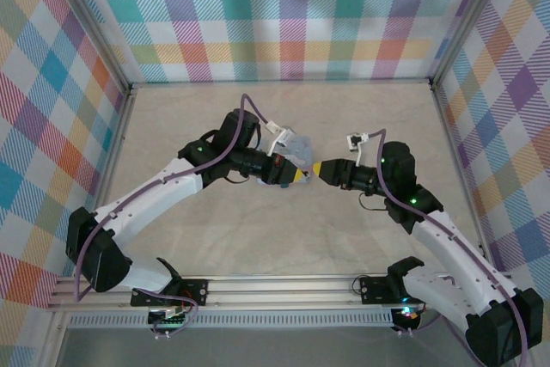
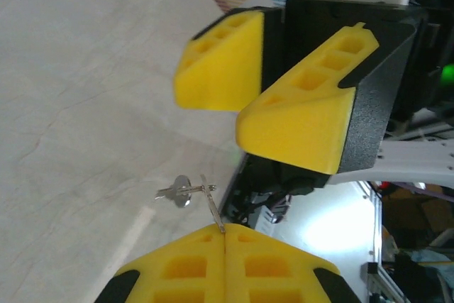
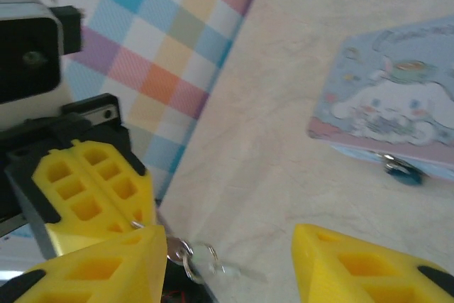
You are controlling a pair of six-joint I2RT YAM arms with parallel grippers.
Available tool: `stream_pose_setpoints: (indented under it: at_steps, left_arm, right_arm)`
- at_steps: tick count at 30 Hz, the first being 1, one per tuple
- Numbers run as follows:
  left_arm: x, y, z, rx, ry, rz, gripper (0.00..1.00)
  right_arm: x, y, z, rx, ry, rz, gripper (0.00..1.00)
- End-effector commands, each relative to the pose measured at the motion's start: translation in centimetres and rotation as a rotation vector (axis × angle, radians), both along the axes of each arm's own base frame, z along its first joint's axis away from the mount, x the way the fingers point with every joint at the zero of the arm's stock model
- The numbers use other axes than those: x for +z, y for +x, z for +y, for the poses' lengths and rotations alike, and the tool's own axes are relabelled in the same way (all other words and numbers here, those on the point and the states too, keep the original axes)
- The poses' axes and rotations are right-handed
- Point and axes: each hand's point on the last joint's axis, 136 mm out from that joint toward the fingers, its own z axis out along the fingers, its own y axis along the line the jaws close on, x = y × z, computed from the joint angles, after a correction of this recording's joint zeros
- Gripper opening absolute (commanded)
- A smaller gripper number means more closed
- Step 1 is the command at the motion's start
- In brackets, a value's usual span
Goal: Unlock the padlock with the key
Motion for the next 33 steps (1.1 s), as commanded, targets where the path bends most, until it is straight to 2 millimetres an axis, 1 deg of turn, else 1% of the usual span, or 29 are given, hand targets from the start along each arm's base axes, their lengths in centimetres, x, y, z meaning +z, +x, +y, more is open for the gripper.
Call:
stream_pose_setpoints:
  at_steps: [1, 5, 8, 10, 14, 17, 19, 21, 24, 25, 27, 28, 29, 30, 31, 33]
  left_arm:
    - [2.7, -0.8, -0.2, -0.057, -0.092, -0.034, 0.0]
    - [3.4, -1.0, -0.3, -0.066, -0.127, -0.037, 0.0]
    - [3.8, -1.1, -0.1, -0.056, -0.137, -0.055, 0.0]
    - [4.1, -1.1, 0.0, -0.054, -0.146, -0.062, 0.0]
    - [4.4, -1.1, 0.0, -0.053, -0.155, -0.067, 0.0]
    - [4.4, -1.2, 0.1, -0.049, -0.155, -0.067, 0.0]
    - [4.2, -1.2, 0.1, -0.046, -0.153, -0.063, 0.0]
    - [3.9, -0.8, 0.1, -0.029, -0.141, -0.07, 0.0]
    - [2.9, -0.1, 0.4, 0.014, -0.104, -0.056, 0.0]
    - [2.3, 0.2, 0.5, 0.039, -0.079, -0.054, 0.12]
    - [0.9, 0.8, 1.1, 0.086, -0.025, -0.047, 0.32]
    - [0.1, 1.1, 1.4, 0.111, 0.003, -0.044, 0.42]
    - [-0.7, 1.4, 1.8, 0.138, 0.03, -0.041, 0.48]
    - [-1.7, 1.8, 2.3, 0.175, 0.066, -0.04, 0.51]
    - [-2.9, 2.1, 2.8, 0.21, 0.103, -0.032, 0.53]
    - [-5.1, 2.9, 4.2, 0.299, 0.181, -0.018, 0.59]
  right_arm:
    - [2.7, -1.1, 1.3, 0.122, 0.109, -0.092, 0.52]
    - [3.5, -1.5, 1.6, 0.15, 0.143, -0.125, 0.53]
    - [3.7, -1.8, 1.8, 0.179, 0.147, -0.123, 0.53]
    - [3.8, -2.0, 2.0, 0.2, 0.153, -0.12, 0.5]
    - [3.9, -2.4, 2.2, 0.227, 0.166, -0.119, 0.42]
    - [3.9, -2.4, 2.2, 0.23, 0.166, -0.123, 0.41]
    - [3.8, -2.3, 2.2, 0.222, 0.163, -0.121, 0.44]
    - [3.2, -1.6, 1.9, 0.18, 0.137, -0.105, 0.5]
    - [2.6, -1.1, 1.5, 0.131, 0.111, -0.1, 0.52]
    - [2.2, -0.9, 1.3, 0.111, 0.098, -0.089, 0.51]
    - [1.4, -0.4, 0.9, 0.066, 0.052, -0.057, 0.51]
    - [0.4, 0.0, 0.4, 0.026, 0.001, -0.017, 0.51]
    - [-0.7, 0.3, -0.1, -0.004, -0.052, 0.021, 0.5]
    - [-1.9, 0.5, -0.7, -0.033, -0.117, 0.068, 0.49]
    - [-3.7, 0.6, -1.4, -0.072, -0.198, 0.133, 0.47]
    - [-6.4, 0.5, -2.5, -0.112, -0.319, 0.23, 0.44]
